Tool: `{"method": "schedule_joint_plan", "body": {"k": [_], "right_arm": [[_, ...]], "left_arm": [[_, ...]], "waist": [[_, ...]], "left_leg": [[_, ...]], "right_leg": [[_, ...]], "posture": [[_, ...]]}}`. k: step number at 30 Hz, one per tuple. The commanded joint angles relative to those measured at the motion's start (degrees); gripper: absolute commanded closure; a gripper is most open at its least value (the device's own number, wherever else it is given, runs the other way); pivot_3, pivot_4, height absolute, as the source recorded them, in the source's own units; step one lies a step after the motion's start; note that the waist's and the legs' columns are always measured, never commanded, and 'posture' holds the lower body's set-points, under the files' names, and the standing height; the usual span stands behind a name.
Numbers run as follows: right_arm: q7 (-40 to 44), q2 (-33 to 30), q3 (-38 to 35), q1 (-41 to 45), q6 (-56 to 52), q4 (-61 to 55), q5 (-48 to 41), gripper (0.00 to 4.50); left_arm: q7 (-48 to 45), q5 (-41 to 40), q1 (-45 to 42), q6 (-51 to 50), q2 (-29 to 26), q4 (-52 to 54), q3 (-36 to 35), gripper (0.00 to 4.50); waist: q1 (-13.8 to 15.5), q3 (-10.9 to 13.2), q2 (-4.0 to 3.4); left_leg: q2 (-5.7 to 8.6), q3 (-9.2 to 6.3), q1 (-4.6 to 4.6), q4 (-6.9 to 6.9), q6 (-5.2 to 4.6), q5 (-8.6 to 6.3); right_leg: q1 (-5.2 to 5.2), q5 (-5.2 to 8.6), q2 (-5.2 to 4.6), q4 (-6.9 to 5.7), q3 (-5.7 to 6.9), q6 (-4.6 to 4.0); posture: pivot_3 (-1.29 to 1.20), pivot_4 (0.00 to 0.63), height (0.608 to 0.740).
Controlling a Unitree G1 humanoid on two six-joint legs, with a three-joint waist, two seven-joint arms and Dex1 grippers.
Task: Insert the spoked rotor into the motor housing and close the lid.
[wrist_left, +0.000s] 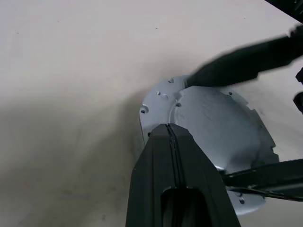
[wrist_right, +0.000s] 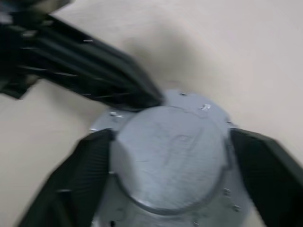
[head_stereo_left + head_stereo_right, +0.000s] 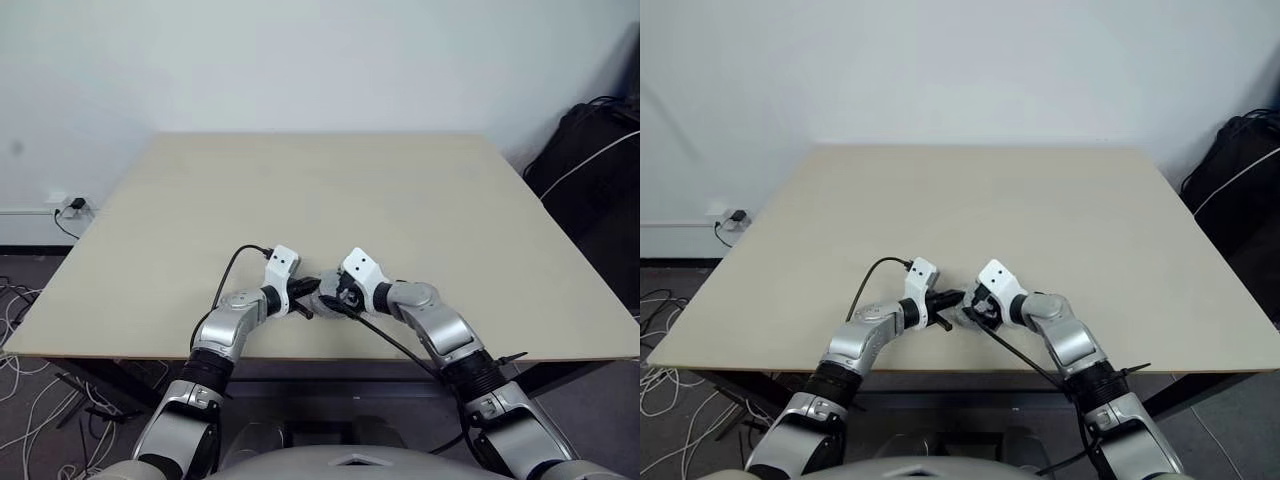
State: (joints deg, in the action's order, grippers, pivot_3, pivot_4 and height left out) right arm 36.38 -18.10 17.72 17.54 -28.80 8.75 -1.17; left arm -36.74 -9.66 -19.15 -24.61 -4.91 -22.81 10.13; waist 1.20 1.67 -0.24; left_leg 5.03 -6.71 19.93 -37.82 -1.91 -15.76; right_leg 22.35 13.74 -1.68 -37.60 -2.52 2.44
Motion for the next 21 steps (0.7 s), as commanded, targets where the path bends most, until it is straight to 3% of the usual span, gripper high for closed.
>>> {"method": "schedule_joint_plan", "body": {"k": [1,12,16,21], "right_arm": [[-0.38,-2.41,-2.29,-1.58,-1.77,-0.45,0.10,0.02],[3.60,-5.59,-12.01,-11.06,-7.80,-19.55,-12.80,0.02],[0.59,-2.41,-18.73,-13.87,-10.61,-23.44,-19.38,0.02],[-10.74,5.84,-26.99,-13.20,-18.27,-20.10,-24.01,0.02]], "left_arm": [[-1.05,0.55,0.12,-1.43,0.10,0.28,1.86,4.50],[-1.63,0.66,0.28,-1.34,-0.44,0.46,2.13,4.50],[-1.83,0.73,0.46,-1.33,-0.45,0.75,2.23,4.50],[-1.94,0.85,0.44,-1.14,-0.33,0.60,2.39,4.50]], "waist": [[0.27,0.00,0.00],[1.14,-0.03,-0.04],[1.13,-0.03,-0.04],[1.11,-0.04,-0.06]], "left_leg": [[0.00,-0.01,0.01,0.00,-0.01,0.00],[0.06,-0.11,0.51,0.04,-0.29,-0.16],[0.04,-0.12,0.63,0.03,-0.29,-0.17],[0.03,-0.10,0.63,0.03,-0.17,-0.24]], "right_leg": [[0.00,0.00,-0.01,0.02,0.00,0.00],[0.19,-0.17,-0.04,0.76,0.01,0.27],[0.31,-0.18,-0.05,0.75,0.00,0.28],[0.31,-0.19,-0.04,0.75,-0.01,0.28]], "posture": [[0.00,0.000,0.740],[0.00,0.000,0.740],[0.00,0.000,0.740],[0.00,0.000,0.740]]}}
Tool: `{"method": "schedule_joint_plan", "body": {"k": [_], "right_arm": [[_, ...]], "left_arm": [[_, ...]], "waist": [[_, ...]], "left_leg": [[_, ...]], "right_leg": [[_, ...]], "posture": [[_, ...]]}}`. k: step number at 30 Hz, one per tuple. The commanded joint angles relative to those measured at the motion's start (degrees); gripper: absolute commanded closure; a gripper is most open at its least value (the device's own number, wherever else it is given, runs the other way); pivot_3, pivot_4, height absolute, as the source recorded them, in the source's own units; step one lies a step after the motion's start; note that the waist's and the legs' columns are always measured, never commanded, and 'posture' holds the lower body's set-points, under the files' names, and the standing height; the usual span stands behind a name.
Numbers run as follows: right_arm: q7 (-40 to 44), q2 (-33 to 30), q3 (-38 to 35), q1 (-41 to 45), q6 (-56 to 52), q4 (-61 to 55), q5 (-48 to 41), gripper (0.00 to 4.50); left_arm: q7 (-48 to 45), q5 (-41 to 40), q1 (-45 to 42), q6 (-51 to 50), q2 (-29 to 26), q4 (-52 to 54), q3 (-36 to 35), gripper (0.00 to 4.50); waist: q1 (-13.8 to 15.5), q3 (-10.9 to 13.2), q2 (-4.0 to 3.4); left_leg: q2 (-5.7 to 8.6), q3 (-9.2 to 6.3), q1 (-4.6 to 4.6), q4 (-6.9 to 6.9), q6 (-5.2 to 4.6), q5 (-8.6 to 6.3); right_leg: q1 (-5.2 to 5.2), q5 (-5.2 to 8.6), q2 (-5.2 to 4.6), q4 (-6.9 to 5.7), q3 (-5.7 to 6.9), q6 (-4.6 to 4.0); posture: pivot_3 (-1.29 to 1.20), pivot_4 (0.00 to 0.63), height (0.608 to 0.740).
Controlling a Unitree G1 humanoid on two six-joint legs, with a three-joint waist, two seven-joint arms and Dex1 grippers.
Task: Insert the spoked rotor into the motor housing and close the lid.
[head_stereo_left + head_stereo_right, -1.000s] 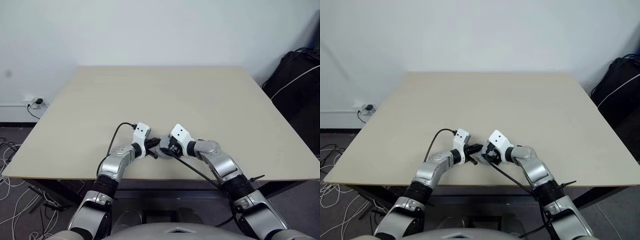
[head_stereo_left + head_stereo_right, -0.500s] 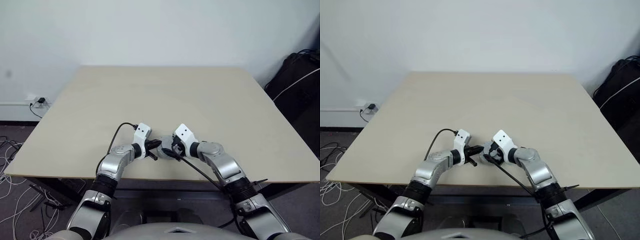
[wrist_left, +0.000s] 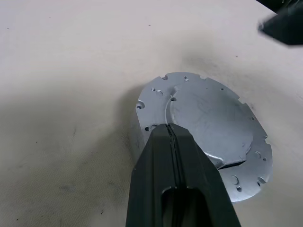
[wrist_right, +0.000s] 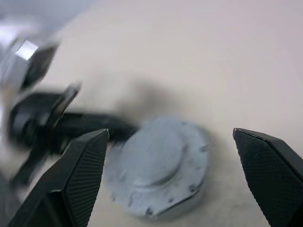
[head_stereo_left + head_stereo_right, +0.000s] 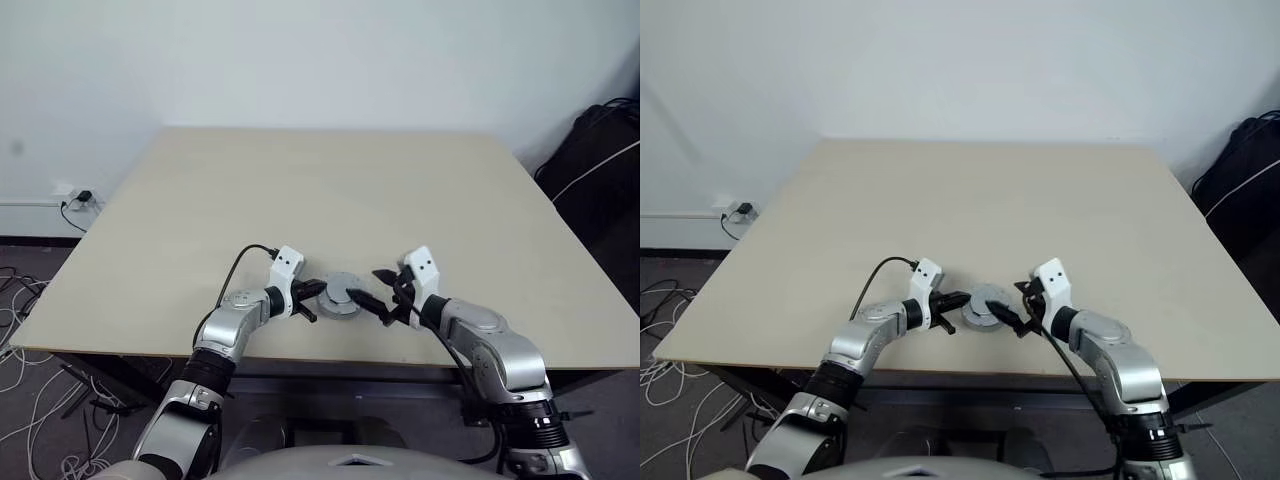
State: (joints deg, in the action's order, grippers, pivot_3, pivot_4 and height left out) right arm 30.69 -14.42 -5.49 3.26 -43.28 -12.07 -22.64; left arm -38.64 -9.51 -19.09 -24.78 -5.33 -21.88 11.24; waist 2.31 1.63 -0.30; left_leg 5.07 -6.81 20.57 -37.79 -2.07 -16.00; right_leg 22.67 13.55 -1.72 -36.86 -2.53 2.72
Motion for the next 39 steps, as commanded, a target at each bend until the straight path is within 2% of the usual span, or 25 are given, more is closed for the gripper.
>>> {"method": "schedule_joint_plan", "body": {"k": [1,5,14,24,30,34,39], "right_arm": [[-6.33,3.10,-4.21,1.13,-5.48,1.36,-3.03,0.02],[-9.25,5.48,-4.00,1.18,-9.68,3.16,-4.21,0.02],[-11.81,9.41,-5.70,2.61,-14.61,6.12,-8.48,0.02],[-12.95,15.90,-14.91,6.97,-29.66,12.89,-20.81,0.02],[-12.34,20.27,-20.26,7.93,-29.13,14.91,-26.07,0.02],[-14.90,22.65,-21.22,7.52,-26.40,14.61,-26.16,0.02],[-16.43,22.74,-19.61,6.19,-25.10,13.68,-26.73,0.02]], "left_arm": [[-0.07,0.73,0.38,-1.00,0.09,-0.28,1.31,4.50],[-0.11,0.84,0.29,-0.96,0.10,-0.25,1.38,4.50],[-0.06,1.01,0.45,-0.57,0.04,-0.09,1.23,4.50],[0.03,1.06,0.33,-0.07,0.30,-0.47,0.99,4.50],[0.06,0.99,0.73,-0.11,0.30,-0.11,0.97,4.50],[0.21,0.90,1.07,-0.30,0.11,0.25,0.97,4.50],[0.34,0.91,1.35,-0.62,-0.05,0.75,1.02,4.50]], "waist": [[0.02,-0.01,-0.02],[-0.01,-0.05,-0.09],[-0.14,-0.10,-0.17],[-0.87,-0.25,-0.36],[-1.65,-0.31,-0.45],[-1.70,-0.32,-0.47],[-1.66,-0.36,-0.53]], "left_leg": [[0.00,0.00,0.00,0.01,-0.02,0.01],[0.02,0.04,0.02,0.02,-0.13,0.06],[0.02,0.05,0.01,0.01,-0.14,0.07],[0.00,0.04,0.00,0.04,-0.14,0.08],[-0.01,0.07,0.00,0.10,-0.13,0.09],[0.00,0.10,0.00,0.10,-0.14,0.08],[0.00,0.10,0.00,0.10,-0.14,0.09]], "right_leg": [[0.00,-0.01,0.00,0.00,0.00,-0.01],[0.05,-0.17,-0.01,0.00,-0.03,-0.30],[0.04,-0.02,0.01,-0.01,-0.02,-0.03],[0.06,-0.18,0.05,-0.02,-0.03,-0.30],[0.11,-0.18,0.07,-0.04,-0.06,-0.32],[0.11,-0.18,0.06,-0.04,-0.08,-0.30],[0.11,-0.18,0.06,-0.04,-0.08,-0.30]], "posture": [[0.00,0.000,0.740],[0.00,0.000,0.740],[0.00,0.000,0.740],[0.00,0.000,0.740],[0.00,0.000,0.740],[0.00,0.000,0.740],[0.00,0.000,0.740]]}}
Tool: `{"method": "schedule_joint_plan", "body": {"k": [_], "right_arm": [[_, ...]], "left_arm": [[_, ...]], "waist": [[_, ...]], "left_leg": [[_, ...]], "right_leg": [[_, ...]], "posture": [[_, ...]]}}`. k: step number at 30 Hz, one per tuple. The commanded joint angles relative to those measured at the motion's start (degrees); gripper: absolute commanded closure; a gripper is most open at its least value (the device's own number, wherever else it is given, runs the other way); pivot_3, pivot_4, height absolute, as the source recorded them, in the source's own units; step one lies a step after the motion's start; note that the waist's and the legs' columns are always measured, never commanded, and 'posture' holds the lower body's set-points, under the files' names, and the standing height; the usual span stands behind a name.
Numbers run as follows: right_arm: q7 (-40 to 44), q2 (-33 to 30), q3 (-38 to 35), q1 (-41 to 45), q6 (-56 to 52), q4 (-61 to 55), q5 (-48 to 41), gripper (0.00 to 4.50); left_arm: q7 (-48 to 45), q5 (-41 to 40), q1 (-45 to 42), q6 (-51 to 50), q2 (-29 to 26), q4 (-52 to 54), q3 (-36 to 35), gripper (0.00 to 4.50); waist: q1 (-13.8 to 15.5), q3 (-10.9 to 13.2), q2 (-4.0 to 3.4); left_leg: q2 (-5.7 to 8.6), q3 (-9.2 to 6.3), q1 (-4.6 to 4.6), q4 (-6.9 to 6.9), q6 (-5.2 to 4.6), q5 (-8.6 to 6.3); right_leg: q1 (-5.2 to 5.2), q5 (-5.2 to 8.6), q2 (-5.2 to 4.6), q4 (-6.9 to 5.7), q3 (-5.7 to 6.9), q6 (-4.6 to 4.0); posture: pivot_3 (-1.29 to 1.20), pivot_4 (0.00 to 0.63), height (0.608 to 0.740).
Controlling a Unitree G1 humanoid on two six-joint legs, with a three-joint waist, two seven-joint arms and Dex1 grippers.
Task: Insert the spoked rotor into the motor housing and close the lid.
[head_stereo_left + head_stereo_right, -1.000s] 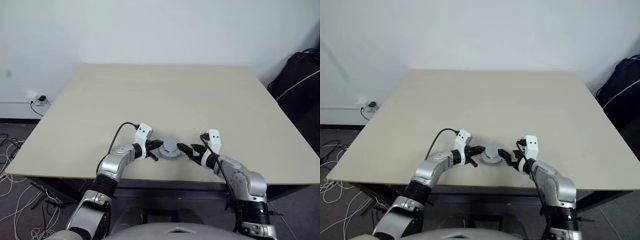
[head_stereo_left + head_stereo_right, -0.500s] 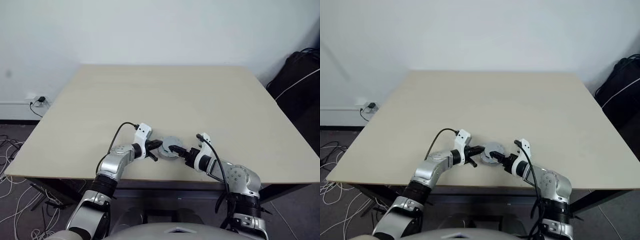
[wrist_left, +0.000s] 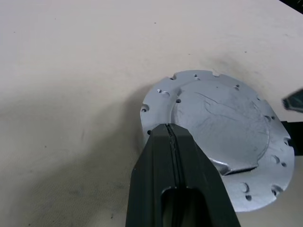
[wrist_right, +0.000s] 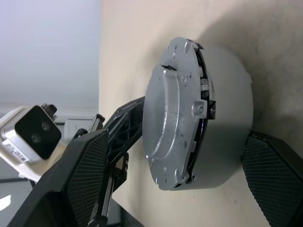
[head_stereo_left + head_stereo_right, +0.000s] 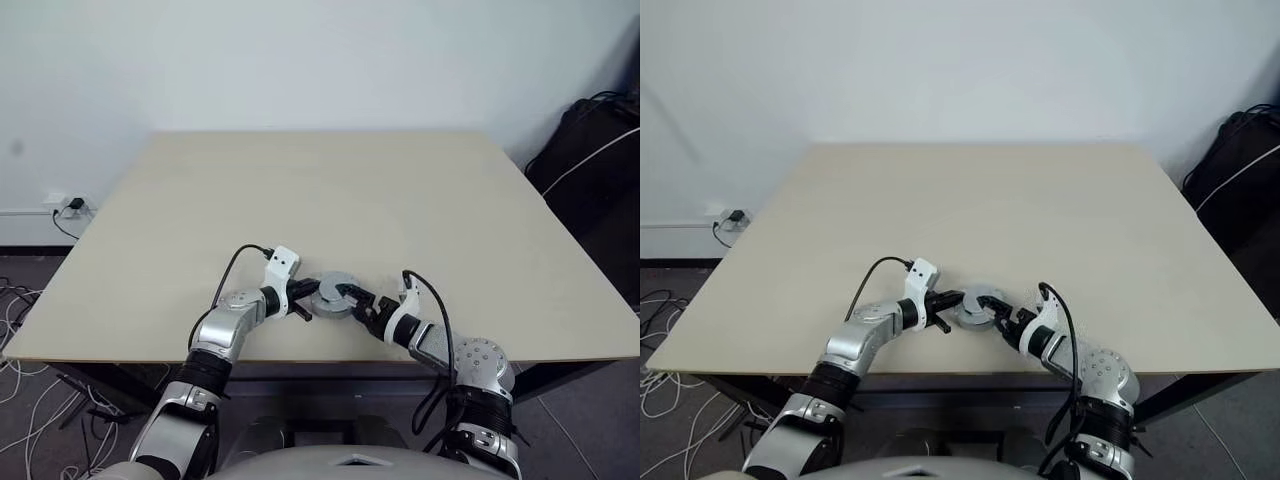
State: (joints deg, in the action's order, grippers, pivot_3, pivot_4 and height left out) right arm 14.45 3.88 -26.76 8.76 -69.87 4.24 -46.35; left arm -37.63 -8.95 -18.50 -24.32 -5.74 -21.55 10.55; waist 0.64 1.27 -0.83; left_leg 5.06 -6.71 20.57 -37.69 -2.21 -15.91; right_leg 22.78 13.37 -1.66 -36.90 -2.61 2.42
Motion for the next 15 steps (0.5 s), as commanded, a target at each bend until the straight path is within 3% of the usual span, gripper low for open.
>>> {"method": "schedule_joint_plan", "body": {"k": [1,3,5,11,15], "right_arm": [[-0.56,4.43,1.74,0.47,1.59,-2.78,-3.17,0.02],[-1.03,4.21,2.00,-0.08,1.63,-3.20,-3.59,0.02],[-1.24,3.82,2.11,-0.52,1.60,-3.38,-4.10,0.41],[-2.02,1.84,2.74,-2.07,-0.41,-4.24,-4.65,2.27],[-2.66,0.76,2.92,-2.92,-1.17,-4.55,-4.98,3.23]], "left_arm": [[-0.64,0.35,0.80,-1.12,0.35,0.50,1.72,4.50],[-0.62,0.35,0.86,-1.16,0.35,0.58,1.72,4.50],[-0.61,0.38,0.82,-1.12,0.38,0.47,1.75,4.50],[-0.55,0.37,0.51,-0.87,0.60,-0.08,1.77,4.50],[-0.52,0.43,0.44,-0.77,0.82,-0.28,1.58,4.50]], "waist": [[0.01,0.00,0.00],[0.04,0.00,-0.01],[0.05,-0.01,-0.01],[0.05,-0.01,-0.02],[0.12,-0.06,-0.07]], "left_leg": [[0.00,0.00,0.00,0.00,0.00,0.00],[0.00,0.00,0.00,0.00,0.00,0.00],[0.00,0.00,0.00,0.00,0.00,0.00],[0.01,0.00,0.00,0.02,-0.03,-0.02],[0.02,-0.01,0.00,0.02,-0.05,-0.03]], "right_leg": [[0.00,0.00,0.00,0.00,0.00,0.00],[0.00,0.00,0.00,0.00,0.00,0.00],[0.00,0.00,-0.01,0.01,0.00,0.00],[0.00,0.00,-0.01,0.01,-0.01,-0.01],[-0.02,0.00,-0.01,0.04,-0.02,-0.01]], "posture": [[0.00,0.000,0.740],[0.00,0.000,0.740],[0.00,0.000,0.740],[0.00,0.000,0.740],[0.00,0.000,0.740]]}}
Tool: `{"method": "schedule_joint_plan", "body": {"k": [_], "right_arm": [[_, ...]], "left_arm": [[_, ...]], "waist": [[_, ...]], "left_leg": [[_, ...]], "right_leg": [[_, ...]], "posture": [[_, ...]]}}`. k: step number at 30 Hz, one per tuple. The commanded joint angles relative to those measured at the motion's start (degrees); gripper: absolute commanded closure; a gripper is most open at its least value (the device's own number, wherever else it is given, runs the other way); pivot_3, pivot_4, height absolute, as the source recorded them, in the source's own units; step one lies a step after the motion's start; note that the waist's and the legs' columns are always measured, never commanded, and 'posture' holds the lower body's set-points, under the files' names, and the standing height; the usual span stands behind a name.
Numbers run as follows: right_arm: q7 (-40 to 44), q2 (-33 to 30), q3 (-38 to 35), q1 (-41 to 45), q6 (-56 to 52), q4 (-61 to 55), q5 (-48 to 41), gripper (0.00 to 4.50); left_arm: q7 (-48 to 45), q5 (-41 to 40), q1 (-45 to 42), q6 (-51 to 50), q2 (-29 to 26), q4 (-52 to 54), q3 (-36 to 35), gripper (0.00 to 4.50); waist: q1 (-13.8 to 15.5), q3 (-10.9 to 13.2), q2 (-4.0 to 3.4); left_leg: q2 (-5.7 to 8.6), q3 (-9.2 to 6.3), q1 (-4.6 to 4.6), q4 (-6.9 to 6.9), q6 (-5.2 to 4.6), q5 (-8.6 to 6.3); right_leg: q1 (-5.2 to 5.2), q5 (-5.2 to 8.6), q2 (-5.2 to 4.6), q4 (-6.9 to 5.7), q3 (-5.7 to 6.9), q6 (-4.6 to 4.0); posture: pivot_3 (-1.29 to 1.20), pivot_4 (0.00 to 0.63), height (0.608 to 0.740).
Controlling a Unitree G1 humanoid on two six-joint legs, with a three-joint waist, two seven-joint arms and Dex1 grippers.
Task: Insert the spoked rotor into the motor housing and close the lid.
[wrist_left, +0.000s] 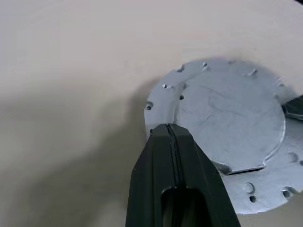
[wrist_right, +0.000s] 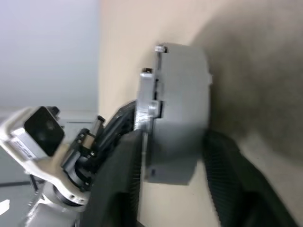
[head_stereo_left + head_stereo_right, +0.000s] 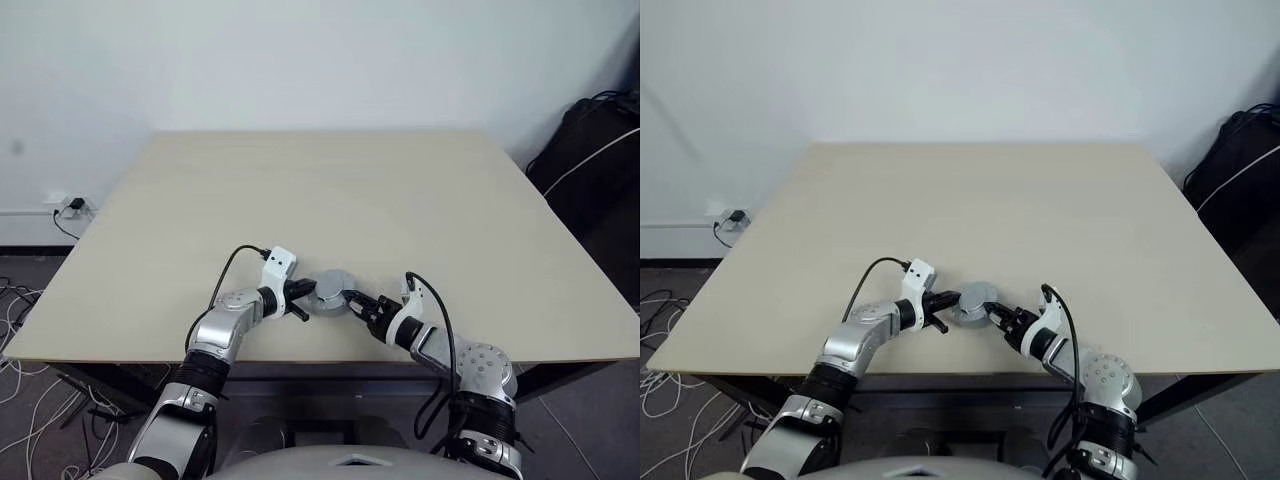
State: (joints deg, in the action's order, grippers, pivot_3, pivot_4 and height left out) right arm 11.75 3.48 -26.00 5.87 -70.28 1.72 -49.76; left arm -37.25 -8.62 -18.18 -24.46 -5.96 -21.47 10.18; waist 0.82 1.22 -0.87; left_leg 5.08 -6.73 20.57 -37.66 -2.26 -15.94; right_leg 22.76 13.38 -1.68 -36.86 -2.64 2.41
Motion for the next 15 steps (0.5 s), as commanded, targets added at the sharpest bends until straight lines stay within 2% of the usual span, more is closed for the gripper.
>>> {"method": "schedule_joint_plan", "body": {"k": [1,15], "right_arm": [[-0.13,1.01,2.15,-0.12,-0.79,-2.02,-1.63,3.23],[-1.08,1.67,3.29,-1.45,-0.14,-2.05,-1.84,3.23]], "left_arm": [[-0.91,0.13,0.16,-0.58,1.09,-0.42,1.90,4.50],[0.22,-1.62,2.04,0.78,1.73,3.15,-0.57,4.50]], "waist": [[-0.09,-0.03,-0.05],[-0.19,-0.13,-0.17]], "left_leg": [[0.01,0.03,0.00,0.00,-0.01,0.00],[-0.01,0.04,-0.01,0.00,-0.01,0.00]], "right_leg": [[0.00,0.00,-0.01,0.00,-0.01,0.00],[0.01,0.15,0.00,-0.01,-0.02,0.25]], "posture": [[0.00,0.000,0.740],[0.00,0.000,0.740]]}}
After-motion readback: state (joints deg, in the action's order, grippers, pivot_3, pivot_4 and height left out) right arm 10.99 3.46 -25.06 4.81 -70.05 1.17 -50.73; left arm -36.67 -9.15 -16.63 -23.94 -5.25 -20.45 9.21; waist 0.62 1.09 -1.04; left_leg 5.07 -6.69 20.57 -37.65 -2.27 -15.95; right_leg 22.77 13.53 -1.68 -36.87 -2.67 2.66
